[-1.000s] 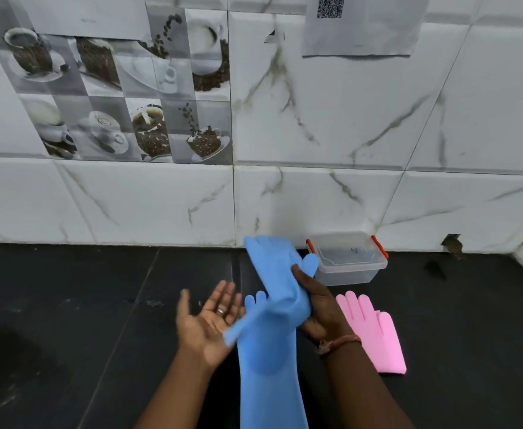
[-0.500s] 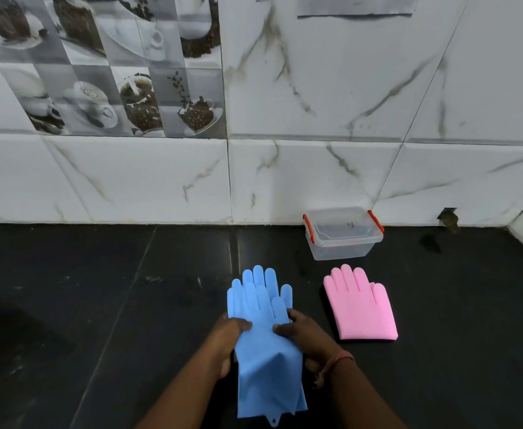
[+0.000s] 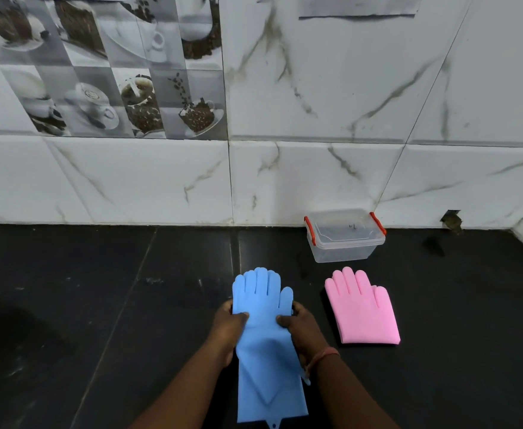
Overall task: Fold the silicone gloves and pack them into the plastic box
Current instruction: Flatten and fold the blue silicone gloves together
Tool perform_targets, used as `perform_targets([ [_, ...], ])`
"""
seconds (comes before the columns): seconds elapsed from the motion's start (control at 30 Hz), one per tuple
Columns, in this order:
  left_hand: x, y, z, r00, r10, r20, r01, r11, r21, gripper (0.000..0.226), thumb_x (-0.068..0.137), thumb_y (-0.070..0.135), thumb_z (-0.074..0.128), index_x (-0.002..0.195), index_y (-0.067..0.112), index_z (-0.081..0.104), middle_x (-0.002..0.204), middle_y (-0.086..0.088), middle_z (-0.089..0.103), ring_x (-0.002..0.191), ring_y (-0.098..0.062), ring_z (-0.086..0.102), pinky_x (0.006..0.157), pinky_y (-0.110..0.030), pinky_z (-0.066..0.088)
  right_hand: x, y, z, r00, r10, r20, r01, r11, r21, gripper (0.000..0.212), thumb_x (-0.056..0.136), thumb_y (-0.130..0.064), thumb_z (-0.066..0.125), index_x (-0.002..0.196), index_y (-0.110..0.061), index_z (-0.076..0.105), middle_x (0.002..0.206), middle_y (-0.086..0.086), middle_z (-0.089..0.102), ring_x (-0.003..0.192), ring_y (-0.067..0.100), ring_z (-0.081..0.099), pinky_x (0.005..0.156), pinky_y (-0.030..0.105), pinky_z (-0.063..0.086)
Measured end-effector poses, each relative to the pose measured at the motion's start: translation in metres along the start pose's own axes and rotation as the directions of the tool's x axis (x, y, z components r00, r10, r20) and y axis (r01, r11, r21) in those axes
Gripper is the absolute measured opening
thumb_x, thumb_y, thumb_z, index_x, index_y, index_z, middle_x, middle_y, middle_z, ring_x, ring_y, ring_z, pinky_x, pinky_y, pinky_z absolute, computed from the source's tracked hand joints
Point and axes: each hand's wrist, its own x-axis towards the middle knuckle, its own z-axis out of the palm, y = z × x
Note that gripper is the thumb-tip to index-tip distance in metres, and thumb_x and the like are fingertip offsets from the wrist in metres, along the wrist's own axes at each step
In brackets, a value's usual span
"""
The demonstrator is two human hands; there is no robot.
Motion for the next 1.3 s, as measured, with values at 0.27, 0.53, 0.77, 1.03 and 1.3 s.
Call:
perform_targets([
  [0.27,-0.005,-0.002,0.007,0.995,0.073,-0.074,-0.071,0.997,0.036,0.033,0.093,0.001,0.054,0.118,0.023,0.06,0.11,-0.004,0.072,0.098,-0.026,0.072,0.085,-0.045,0.063,0.002,-0.008,-0.001,0.988,-0.153,0.002,0.153,0.988,-0.018,0.051,0.092,0.005,0.061,0.134,-0.022,0.057,0.124,0.003,0.07,0.113,0.024,0.068,0.095,0.04,0.058],
  [0.53,-0.007,0.002,0.01,0.998,0.015,-0.058,-0.015,1.0,0.005,0.027,0.096,0.002,0.056,0.116,0.021,0.058,0.113,-0.01,0.069,0.102,-0.032,0.07,0.092,-0.053,0.06,0.01,0.001,-0.006,0.996,-0.084,-0.035,0.084,0.996,0.001,0.051,0.095,0.003,0.059,0.142,-0.013,0.05,0.133,0.011,0.063,0.118,0.034,0.064,0.102,0.056,0.051],
  [0.77,-0.006,0.017,0.011,0.996,-0.045,-0.083,0.047,0.999,0.026,0.015,0.1,0.01,0.057,0.114,0.011,0.061,0.1,-0.008,0.069,0.091,-0.027,0.069,0.072,-0.037,0.058,0.01,-0.015,0.002,0.986,-0.042,-0.161,0.025,0.994,-0.106,0.014,0.093,-0.011,0.067,0.105,-0.017,0.066,0.108,0.009,0.073,0.093,0.022,0.071,0.078,0.034,0.058],
  [1.03,-0.018,0.004,-0.018,0.93,-0.368,0.021,0.353,0.905,0.239,0.027,0.093,0.038,0.067,0.107,0.016,0.069,0.095,-0.009,0.073,0.085,-0.025,0.069,0.07,-0.036,0.055,-0.019,-0.042,-0.014,0.97,0.159,-0.182,-0.231,0.835,-0.5,0.042,0.084,-0.043,0.075,0.098,-0.004,0.067,0.076,0.004,0.065,0.057,0.014,0.063,0.048,0.024,0.046],
  [1.3,-0.03,-0.021,-0.033,0.894,-0.442,0.079,0.368,0.822,0.435,0.024,0.086,0.025,0.079,0.105,0.012,0.072,0.086,-0.002,0.079,0.081,-0.018,0.073,0.068,-0.03,0.056,-0.055,-0.034,-0.017,0.919,0.382,-0.1,-0.382,0.796,-0.469,0.026,0.086,-0.01,0.074,0.107,0.001,0.064,0.1,0.019,0.072,0.087,0.032,0.073,0.07,0.043,0.064],
])
